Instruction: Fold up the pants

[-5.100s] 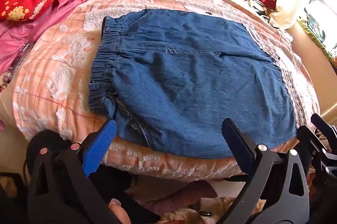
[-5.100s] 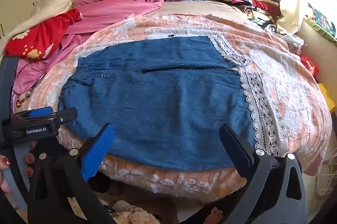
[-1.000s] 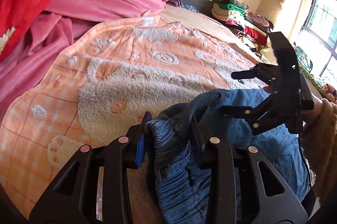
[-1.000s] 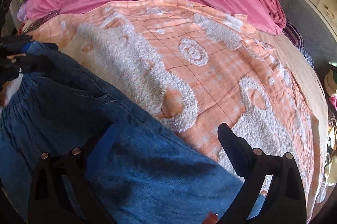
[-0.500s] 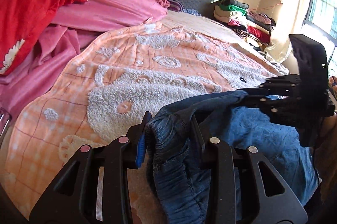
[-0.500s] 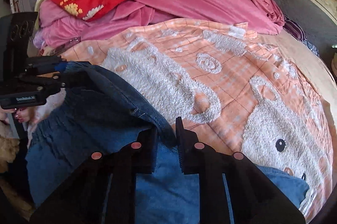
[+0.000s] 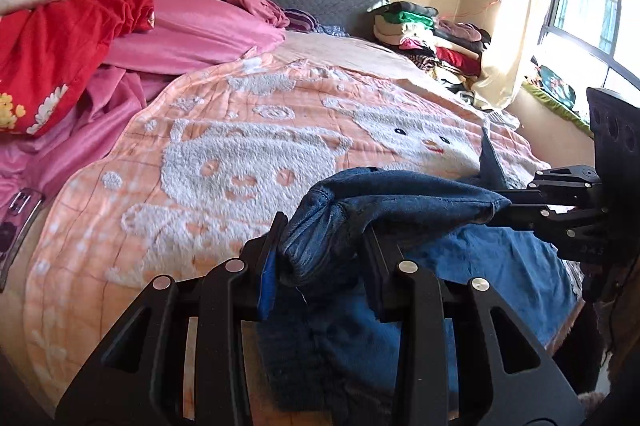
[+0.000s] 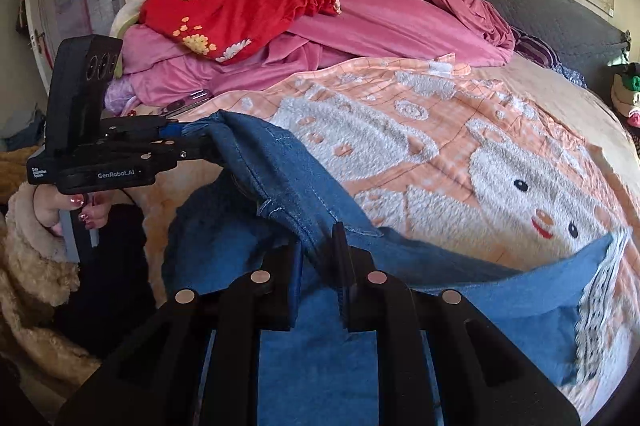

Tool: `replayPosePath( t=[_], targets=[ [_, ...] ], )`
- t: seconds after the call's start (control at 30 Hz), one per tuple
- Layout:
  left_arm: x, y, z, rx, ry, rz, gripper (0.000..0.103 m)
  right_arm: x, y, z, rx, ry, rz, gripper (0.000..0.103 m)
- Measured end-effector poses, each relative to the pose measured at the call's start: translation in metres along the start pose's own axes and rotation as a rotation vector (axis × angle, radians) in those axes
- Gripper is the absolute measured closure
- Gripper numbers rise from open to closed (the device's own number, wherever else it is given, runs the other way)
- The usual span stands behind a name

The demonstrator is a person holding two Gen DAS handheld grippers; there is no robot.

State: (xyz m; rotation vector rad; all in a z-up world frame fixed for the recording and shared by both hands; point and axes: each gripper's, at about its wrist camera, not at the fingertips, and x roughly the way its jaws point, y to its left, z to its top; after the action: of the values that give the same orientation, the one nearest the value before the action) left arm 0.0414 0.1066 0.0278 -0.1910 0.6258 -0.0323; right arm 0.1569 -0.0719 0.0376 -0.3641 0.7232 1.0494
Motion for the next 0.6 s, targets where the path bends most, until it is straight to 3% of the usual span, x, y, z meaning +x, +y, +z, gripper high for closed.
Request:
replayPosePath(
  t=[0.4, 0.6],
  targets=[
    [-0.022, 0.0, -0.06, -0.006, 0.157, 0.02, 0.076, 0.009, 0.067, -0.069, 0.073, 0.105, 0.075, 0.089],
    [-0.025, 0.003, -0.071, -0.009, 0.204, 0.038, 0.066, 0.031, 0.079, -0.087, 0.081, 0.148, 0.048, 0.087]
  ],
)
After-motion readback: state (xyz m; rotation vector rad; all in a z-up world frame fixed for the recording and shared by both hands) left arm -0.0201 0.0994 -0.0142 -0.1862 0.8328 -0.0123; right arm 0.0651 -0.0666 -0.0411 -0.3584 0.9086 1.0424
